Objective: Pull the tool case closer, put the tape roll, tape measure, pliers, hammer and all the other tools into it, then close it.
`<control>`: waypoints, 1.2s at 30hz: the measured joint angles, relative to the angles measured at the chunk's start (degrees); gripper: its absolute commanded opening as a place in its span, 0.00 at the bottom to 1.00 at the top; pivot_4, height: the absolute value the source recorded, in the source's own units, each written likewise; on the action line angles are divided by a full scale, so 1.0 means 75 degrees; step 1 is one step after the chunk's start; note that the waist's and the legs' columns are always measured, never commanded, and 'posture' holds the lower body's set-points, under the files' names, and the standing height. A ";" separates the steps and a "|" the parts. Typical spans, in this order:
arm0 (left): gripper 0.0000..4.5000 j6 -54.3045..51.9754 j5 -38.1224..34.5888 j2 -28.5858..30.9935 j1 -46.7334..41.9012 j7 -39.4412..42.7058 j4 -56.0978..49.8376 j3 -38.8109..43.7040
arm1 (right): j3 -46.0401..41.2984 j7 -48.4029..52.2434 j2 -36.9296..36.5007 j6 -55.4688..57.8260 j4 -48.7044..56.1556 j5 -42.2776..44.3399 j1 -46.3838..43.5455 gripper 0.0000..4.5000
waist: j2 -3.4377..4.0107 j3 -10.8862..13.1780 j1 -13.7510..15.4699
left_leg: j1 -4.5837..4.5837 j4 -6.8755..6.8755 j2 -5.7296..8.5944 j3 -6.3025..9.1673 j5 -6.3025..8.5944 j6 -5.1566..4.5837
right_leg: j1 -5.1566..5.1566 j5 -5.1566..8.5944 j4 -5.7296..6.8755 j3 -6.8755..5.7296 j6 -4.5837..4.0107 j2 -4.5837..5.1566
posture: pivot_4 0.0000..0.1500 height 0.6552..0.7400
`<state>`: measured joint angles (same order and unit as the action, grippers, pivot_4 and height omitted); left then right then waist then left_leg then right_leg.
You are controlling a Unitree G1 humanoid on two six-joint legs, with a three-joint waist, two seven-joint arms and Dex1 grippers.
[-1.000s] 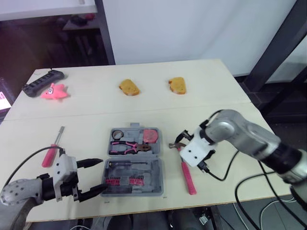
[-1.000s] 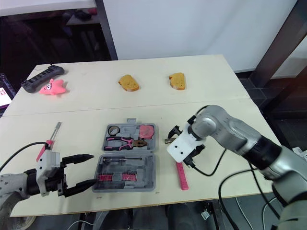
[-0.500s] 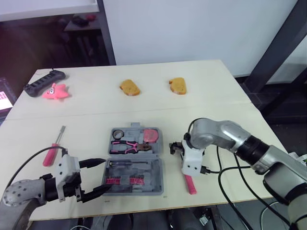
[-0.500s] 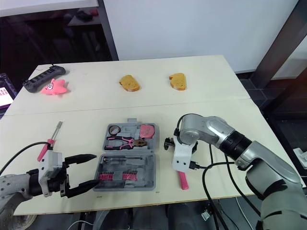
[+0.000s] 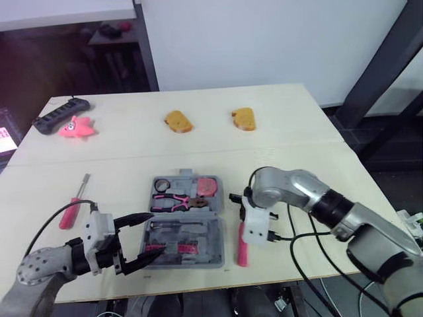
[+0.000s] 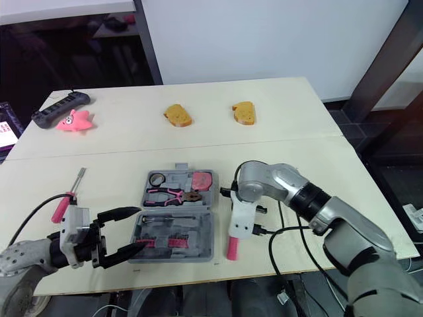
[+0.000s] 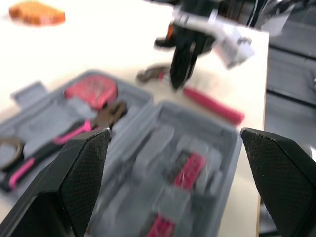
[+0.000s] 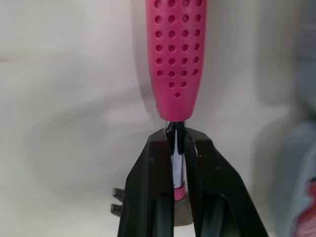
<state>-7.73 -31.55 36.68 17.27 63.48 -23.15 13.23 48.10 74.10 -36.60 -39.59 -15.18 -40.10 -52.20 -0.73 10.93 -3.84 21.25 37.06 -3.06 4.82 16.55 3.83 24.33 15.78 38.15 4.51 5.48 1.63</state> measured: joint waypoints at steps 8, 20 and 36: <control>1.00 0.0660 -0.0087 -0.0435 -0.0583 0.0288 0.0677 -0.0178 | -0.0915 0.0168 -0.0895 0.0341 0.0451 0.1083 0.0137 0.00 | 0.0016 0.0010 0.0082 | 0.0010 0.0004 0.0004 0.0000 0.0000 0.0000 | 0.0001 -0.0001 -0.0006 -0.0002 0.0001 0.0007 | 1.00 1.00; 1.00 0.0612 -0.0356 0.0287 -0.0610 0.1464 0.1071 -0.0434 | -0.3734 0.1255 -0.2588 0.8411 0.4478 0.4754 0.2101 0.00 | 0.0032 0.0013 0.0181 | 0.0005 0.0007 0.0002 0.0000 0.0004 -0.0007 | 0.0002 0.0002 -0.0003 0.0002 -0.0003 0.0000 | 1.00 1.00; 1.00 0.1197 -0.0518 0.0372 -0.0875 0.2202 0.1775 -0.0403 | -0.6942 -0.7901 0.0821 1.7562 0.4491 1.1404 0.3768 0.00 | 0.0015 0.0005 0.0247 | 0.0024 0.0009 0.0003 -0.0007 0.0004 -0.0007 | 0.0010 0.0012 -0.0021 0.0009 -0.0029 -0.0002 | 1.00 1.00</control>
<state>1.24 -35.43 39.47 10.71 80.00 -9.84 10.21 -3.97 14.84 -30.44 92.12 18.50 45.43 -23.94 -0.62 10.96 -1.99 21.43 37.13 -3.04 4.77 16.58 3.78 24.40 15.86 38.00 4.58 5.26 1.61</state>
